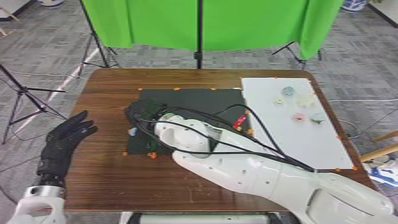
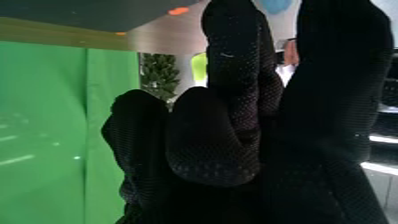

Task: Arrange flowers

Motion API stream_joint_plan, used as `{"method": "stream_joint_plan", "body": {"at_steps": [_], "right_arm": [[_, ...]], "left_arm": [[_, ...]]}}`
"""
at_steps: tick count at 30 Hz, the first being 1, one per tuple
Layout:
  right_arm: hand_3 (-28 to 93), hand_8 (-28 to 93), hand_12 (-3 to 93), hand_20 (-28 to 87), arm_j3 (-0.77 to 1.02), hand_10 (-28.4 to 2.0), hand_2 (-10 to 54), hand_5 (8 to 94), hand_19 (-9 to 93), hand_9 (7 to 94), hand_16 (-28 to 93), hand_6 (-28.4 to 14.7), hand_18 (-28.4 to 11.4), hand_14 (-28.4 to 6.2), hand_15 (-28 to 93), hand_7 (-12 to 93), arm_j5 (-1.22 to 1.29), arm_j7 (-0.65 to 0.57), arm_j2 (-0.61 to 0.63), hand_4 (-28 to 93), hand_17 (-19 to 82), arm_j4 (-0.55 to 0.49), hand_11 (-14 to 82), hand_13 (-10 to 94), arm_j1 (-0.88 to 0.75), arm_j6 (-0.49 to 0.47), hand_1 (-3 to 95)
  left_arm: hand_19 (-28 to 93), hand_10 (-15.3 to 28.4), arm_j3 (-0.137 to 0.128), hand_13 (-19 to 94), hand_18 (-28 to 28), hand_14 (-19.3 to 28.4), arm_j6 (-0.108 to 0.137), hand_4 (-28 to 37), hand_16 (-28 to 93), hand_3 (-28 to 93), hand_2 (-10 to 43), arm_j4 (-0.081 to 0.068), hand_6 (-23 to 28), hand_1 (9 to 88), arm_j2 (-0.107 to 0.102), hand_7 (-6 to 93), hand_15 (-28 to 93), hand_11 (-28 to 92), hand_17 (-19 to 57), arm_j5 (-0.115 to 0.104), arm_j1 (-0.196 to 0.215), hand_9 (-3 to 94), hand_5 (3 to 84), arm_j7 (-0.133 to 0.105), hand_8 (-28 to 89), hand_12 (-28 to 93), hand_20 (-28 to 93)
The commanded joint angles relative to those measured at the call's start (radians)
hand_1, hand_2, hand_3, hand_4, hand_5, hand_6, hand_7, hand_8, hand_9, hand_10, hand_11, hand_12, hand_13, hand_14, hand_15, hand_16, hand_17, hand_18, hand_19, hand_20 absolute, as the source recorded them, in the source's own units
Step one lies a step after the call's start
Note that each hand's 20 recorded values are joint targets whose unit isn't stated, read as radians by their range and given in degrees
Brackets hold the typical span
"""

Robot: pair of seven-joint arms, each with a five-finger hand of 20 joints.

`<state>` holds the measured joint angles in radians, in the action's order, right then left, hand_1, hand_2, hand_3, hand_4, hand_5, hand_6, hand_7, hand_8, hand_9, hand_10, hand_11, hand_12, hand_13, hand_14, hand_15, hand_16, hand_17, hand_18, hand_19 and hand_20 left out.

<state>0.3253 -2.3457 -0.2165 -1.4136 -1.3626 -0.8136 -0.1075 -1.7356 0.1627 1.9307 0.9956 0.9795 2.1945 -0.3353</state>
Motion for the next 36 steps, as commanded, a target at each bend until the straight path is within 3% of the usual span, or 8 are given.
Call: {"method": "stream_joint_plan", "body": {"at_steps": [1, 3, 4, 6, 13, 16, 20, 36], "right_arm": [[-28, 8, 44.5, 63, 0.009, -8.6, -9.5, 68.1, 93, 83.2, 41, 0.9, -14.4, -0.9, 70, 23, 0.044, -0.040, 0.110, 54, 63, -0.143, 20.9, 88, 0.056, 0.024, 77.5], [-13, 6, 40.2, 63, 0.048, -8.7, -9.5, 68.4, 93, 82.7, 41, 0.9, -13.8, -1.1, 69, 21, 0.077, -0.051, 0.171, 44, 62, -0.233, 22.7, 88, 0.066, 0.052, 71.4], [39, 6, 39.9, 63, 0.077, -9.1, -9.5, 68.0, 93, 81.6, 41, 0.9, -14.5, -1.2, 70, 22, 0.099, -0.054, 0.208, 5, 62, -0.285, 24.2, 87, 0.065, 0.068, 53.4], [66, 4, 39.1, 62, 0.168, -9.5, -9.5, 67.5, 93, 80.4, 41, 0.9, -15.0, -1.5, 70, 21, 0.135, -0.053, 0.288, -15, 61, -0.393, 25.2, 87, 0.037, 0.080, 43.5], [68, -8, 28.6, 63, 0.544, -13.6, -9.5, 63.9, 93, 71.0, 41, -0.1, -16.3, -5.3, 69, 19, 0.208, -0.137, 0.571, -14, 56, -0.651, 25.8, 80, -0.160, -0.034, 36.3], [64, -6, 27.2, 60, 0.717, -16.4, -9.5, 60.6, 93, 67.6, 40, -2.1, -17.5, -8.0, 66, 14, 0.308, -0.204, 0.628, -11, 54, -0.684, 19.2, 77, -0.259, -0.248, 31.1], [60, -4, 23.7, 53, 0.819, -20.9, -9.5, 52.6, 93, 61.6, 38, -5.5, -19.5, -12.6, 62, 6, 0.339, -0.284, 0.699, -8, 51, -0.655, 9.6, 73, -0.373, -0.316, 25.3], [63, -5, 24.3, 52, 0.769, -18.1, -9.5, 55.6, 93, 67.2, 38, -3.3, -18.6, -10.5, 66, 10, 0.177, -0.357, 0.734, -9, 54, -0.383, 15.6, 76, -0.493, -0.131, 31.6]], "left_arm": [[9, 11.7, -0.038, 37, 13.7, 16.4, -0.026, -11.3, 1, 62, -9.5, 0.002, 3.9, 41.0, 0.019, 12.4, 21, 20, 10.7, 0.023, 0.054, 41.1, 39.4, 0.019, -7, 12, 20], [8, 11.5, -0.056, 37, 13.7, 16.2, -0.030, -11.4, 1, 60, -9.5, 0.010, 3.8, 41.9, 0.023, 12.5, 20, 20, 10.7, 0.026, 0.073, 40.7, 39.1, 0.025, -7, 12, 20], [8, 11.5, -0.060, 37, 13.7, 16.1, -0.030, -11.5, 1, 60, -9.5, 0.013, 3.7, 42.1, 0.023, 12.5, 20, 20, 10.6, 0.028, 0.078, 40.6, 39.0, 0.026, -7, 12, 20], [8, 11.3, -0.073, 37, 13.6, 16.0, -0.031, -11.5, 2, 60, -9.5, 0.020, 3.7, 42.7, 0.029, 12.6, 20, 20, 10.6, 0.033, 0.090, 40.4, 39.0, 0.030, -7, 12, 20], [8, 11.3, -0.102, 37, 13.6, 15.9, -0.014, -11.4, 2, 58, -9.5, 0.046, 3.5, 43.7, 0.042, 13.1, 20, 20, 10.6, 0.036, 0.135, 40.4, 39.1, 0.038, -7, 12, 20], [8, 11.4, -0.109, 37, 13.6, 16.0, -0.005, -11.1, 2, 58, -9.5, 0.054, 3.5, 43.4, 0.053, 13.2, 20, 20, 10.5, 0.036, 0.151, 40.7, 39.5, 0.032, -7, 12, 20], [8, 11.5, -0.108, 37, 13.5, 16.1, -0.007, -10.9, 2, 58, -9.5, 0.057, 3.6, 43.1, 0.057, 13.3, 20, 20, 10.5, 0.043, 0.153, 40.9, 39.8, 0.036, -7, 12, 20], [9, 12.0, -0.107, 38, 13.5, 16.5, -0.023, -10.6, 2, 60, -9.5, 0.068, 4.0, 41.4, 0.072, 12.9, 21, 20, 10.4, 0.071, 0.155, 41.9, 41.1, 0.068, -7, 12, 20]]}}
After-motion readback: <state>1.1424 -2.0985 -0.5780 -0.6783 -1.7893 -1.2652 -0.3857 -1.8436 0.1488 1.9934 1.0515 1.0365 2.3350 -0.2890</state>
